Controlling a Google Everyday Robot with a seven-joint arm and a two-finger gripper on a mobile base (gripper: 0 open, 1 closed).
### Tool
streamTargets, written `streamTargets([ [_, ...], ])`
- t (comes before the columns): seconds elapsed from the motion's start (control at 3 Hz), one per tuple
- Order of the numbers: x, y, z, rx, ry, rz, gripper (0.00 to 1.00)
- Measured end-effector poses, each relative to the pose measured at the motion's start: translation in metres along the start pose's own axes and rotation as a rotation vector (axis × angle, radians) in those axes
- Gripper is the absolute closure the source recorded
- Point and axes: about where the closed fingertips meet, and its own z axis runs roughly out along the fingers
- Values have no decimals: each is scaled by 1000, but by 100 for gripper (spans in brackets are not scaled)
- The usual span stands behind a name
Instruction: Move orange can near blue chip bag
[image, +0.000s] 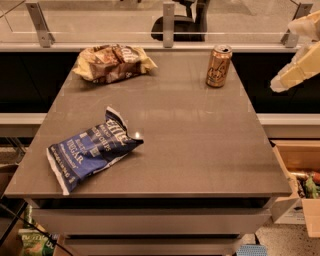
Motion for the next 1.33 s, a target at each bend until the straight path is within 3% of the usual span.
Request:
streamTargets([
  [0.33,2,-1,3,41,9,-4,0],
  [0.67,20,-10,24,96,-1,31,0],
  [1.33,45,-45,44,167,-123,114,0],
])
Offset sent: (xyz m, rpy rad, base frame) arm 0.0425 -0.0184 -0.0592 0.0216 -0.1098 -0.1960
